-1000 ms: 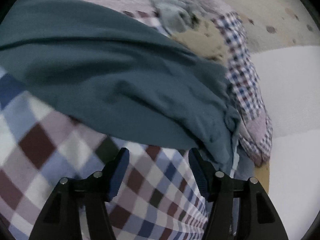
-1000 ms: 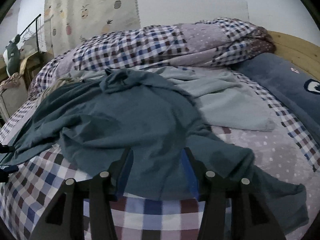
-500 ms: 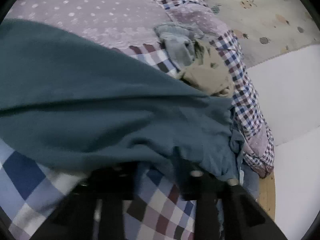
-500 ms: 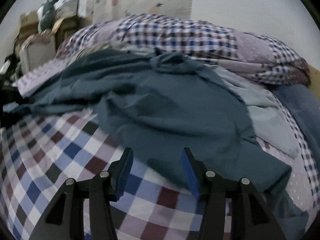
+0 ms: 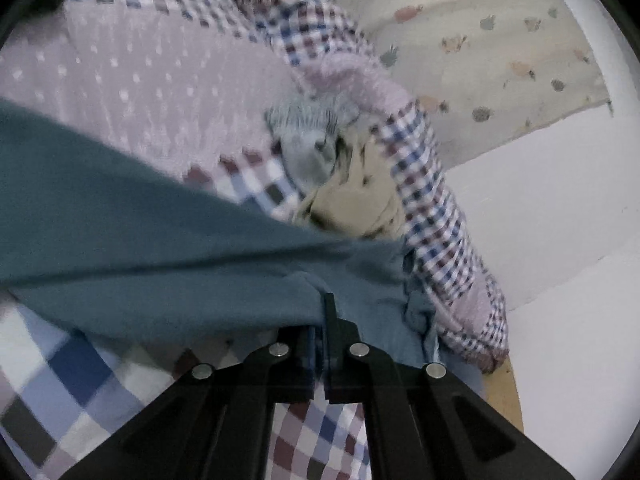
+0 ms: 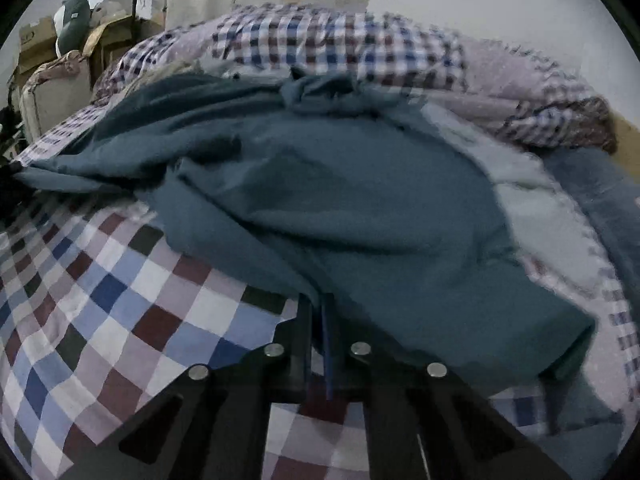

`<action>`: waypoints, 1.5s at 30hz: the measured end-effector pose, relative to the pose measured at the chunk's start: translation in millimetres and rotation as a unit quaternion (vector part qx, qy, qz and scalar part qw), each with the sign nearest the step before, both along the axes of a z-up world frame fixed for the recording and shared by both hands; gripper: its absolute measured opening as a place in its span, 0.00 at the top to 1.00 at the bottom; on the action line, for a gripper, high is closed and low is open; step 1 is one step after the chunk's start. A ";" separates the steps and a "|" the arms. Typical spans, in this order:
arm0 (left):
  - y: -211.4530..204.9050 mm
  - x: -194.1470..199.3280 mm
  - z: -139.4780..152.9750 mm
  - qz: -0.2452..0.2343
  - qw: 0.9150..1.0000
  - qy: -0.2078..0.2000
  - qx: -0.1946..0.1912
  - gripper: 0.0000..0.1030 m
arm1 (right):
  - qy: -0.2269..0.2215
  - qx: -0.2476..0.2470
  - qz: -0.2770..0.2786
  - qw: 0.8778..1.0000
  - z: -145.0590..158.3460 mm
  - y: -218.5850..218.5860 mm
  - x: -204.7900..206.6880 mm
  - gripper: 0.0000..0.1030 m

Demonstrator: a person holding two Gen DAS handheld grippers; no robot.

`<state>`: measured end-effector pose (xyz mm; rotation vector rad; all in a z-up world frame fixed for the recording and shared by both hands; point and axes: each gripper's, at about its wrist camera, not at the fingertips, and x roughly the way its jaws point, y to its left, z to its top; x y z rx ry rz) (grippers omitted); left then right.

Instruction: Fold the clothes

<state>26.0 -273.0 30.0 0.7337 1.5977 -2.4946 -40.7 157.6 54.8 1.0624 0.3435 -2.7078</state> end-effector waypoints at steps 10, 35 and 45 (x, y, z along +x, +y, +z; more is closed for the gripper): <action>-43.3 32.0 12.7 0.099 0.994 0.036 0.017 1.00 | 0.094 -0.125 -0.057 0.986 95.0 62.1 25.0 0.98; -41.8 38.1 21.3 0.170 0.984 -0.003 -0.056 0.24 | 0.035 -0.108 -0.287 0.951 60.7 192.2 18.2 0.32; 16.5 20.8 34.1 0.094 0.990 0.000 -0.104 0.20 | -0.032 -0.168 -0.392 0.904 31.4 296.1 72.7 0.31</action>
